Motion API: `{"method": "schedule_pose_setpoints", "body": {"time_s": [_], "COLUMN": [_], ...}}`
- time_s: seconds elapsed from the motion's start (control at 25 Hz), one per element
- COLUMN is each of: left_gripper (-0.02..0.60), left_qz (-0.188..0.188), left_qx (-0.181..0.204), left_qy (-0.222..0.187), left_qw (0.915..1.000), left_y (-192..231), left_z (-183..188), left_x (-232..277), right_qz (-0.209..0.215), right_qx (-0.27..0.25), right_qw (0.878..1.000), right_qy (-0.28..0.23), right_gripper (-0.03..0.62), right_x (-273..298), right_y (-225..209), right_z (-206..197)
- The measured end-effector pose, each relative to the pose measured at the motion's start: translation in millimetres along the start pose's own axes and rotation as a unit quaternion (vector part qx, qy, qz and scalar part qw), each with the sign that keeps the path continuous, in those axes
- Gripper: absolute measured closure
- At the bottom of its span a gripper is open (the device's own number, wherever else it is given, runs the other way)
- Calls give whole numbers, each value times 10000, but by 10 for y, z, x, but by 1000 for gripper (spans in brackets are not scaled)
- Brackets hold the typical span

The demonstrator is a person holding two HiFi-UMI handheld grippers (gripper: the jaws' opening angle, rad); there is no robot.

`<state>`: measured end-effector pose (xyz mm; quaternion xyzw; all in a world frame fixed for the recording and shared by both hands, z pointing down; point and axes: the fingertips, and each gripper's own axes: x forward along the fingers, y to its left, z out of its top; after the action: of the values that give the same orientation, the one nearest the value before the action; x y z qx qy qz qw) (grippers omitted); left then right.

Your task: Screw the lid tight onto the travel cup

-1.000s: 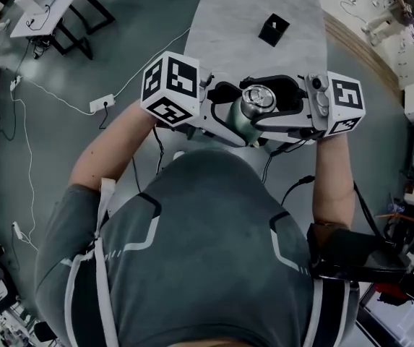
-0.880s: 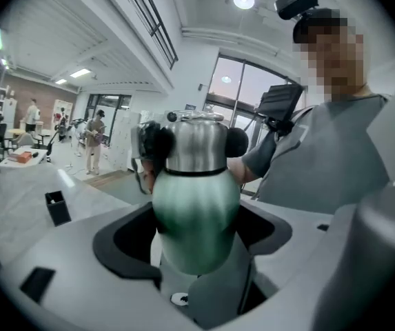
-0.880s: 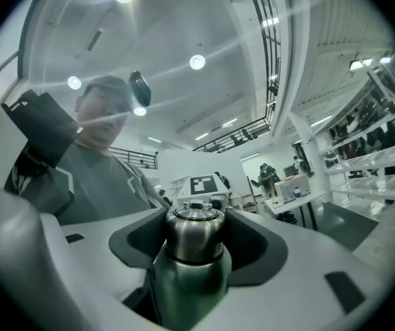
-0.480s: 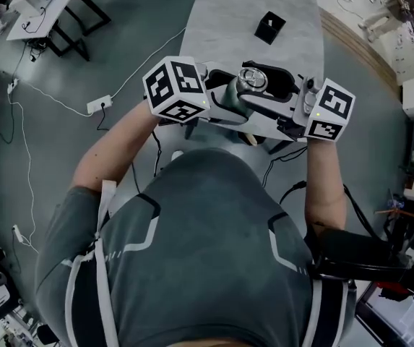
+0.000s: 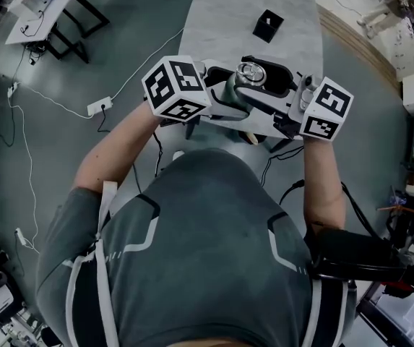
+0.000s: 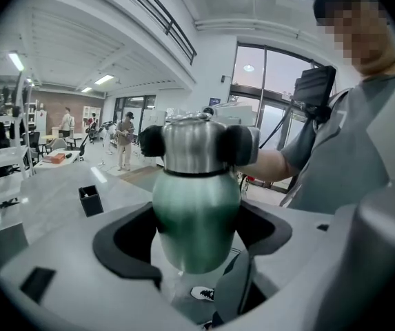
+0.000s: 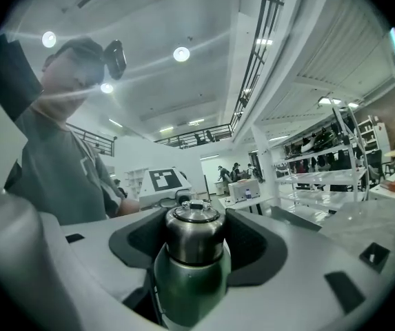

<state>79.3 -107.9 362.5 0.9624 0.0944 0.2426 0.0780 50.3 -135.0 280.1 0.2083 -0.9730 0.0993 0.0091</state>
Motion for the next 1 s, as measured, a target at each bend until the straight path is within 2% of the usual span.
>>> {"method": "schedule_pose_setpoints", "body": {"time_s": [0.32, 0.56, 0.8, 0.92, 1.0], "left_gripper": [216, 216, 216, 216, 215], "left_qz": [270, 324, 307, 416, 587], "left_qx": [-31, -134, -75, -178, -288], "left_qy": [30, 25, -13, -214, -436], "left_qw": [9996, 9994, 9995, 9987, 9969], "left_y": [73, 102, 81, 137, 225], "left_z": [-41, -54, -65, -33, 13], "left_x": [2, 30, -6, -91, -195], "right_qz": [-297, -497, -280, -376, -578], "right_qx": [-3, 35, -39, -212, -92], "right_qw": [9995, 9987, 9994, 9991, 9978], "right_qy": [85, 110, 193, -1, -309], "right_gripper": [321, 321, 318, 304, 303], "right_x": [22, 40, 23, -49, -155], "right_y": [-64, -106, -76, -98, -177], "right_z": [-47, -68, -77, 37, 166]}}
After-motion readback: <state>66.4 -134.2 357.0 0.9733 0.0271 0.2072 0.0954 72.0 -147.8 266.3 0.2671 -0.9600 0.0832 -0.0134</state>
